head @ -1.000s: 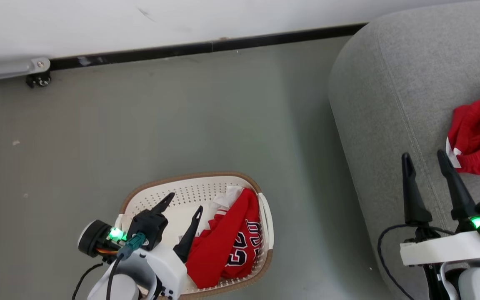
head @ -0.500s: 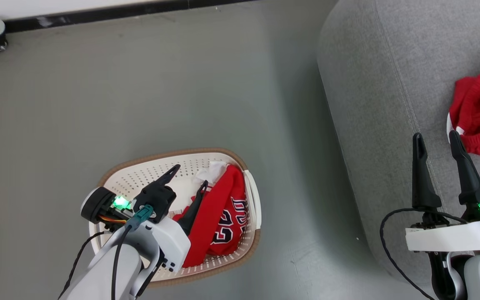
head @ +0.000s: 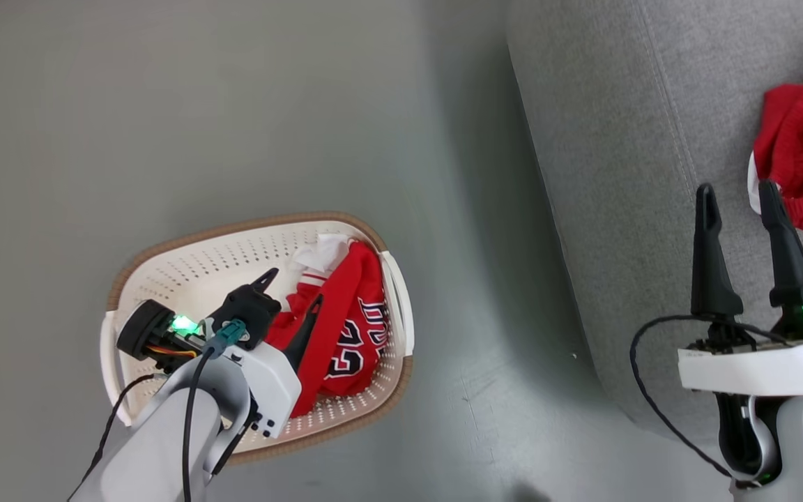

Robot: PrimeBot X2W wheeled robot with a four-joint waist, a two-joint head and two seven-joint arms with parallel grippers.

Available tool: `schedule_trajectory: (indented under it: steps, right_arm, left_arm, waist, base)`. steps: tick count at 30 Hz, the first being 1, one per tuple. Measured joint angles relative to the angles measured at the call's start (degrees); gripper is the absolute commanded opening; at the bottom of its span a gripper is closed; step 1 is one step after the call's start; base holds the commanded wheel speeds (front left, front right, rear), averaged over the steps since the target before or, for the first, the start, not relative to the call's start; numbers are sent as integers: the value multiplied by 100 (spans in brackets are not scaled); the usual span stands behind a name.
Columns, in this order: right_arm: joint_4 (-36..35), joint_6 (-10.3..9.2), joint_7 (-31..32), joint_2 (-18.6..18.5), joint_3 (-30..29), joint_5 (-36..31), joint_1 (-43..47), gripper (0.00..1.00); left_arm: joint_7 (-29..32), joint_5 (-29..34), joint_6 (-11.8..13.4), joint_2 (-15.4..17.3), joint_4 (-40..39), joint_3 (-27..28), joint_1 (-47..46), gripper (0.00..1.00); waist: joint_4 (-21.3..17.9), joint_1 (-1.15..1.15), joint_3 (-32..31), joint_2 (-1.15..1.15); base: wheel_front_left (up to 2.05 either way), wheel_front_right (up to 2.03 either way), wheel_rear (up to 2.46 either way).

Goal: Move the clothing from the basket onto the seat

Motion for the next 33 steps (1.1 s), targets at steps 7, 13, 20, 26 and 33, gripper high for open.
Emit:
schedule_trajectory:
  steps: [7,13,20,26,33]
  right_arm:
    - [-19,0,-58,1,64,82,-133,100]
    - [-26,0,-98,1,77,152,-294,100]
    - [-12,0,-141,1,177,257,-447,100]
    - [32,0,-185,3,231,354,-543,100]
    - [71,0,-243,4,349,459,-742,100]
  left_arm:
    - [47,90,-49,64,259,-14,-254,100]
    - [49,157,-93,99,426,-30,-448,100]
    - [114,221,-149,137,623,-62,-712,100]
    - [205,360,-201,168,809,-179,-920,100]
    - [303,376,-233,230,1023,-192,-1048,100]
  waist:
    - [-143,0,309,0]
    - [-268,0,555,0]
    - [-415,0,817,0]
    - [-544,0,1016,0]
    - [-671,0,1195,0]
  base:
    - [0,0,0]
    - [0,0,0]
    - [0,0,0]
    - [0,0,0]
    - [0,0,0]
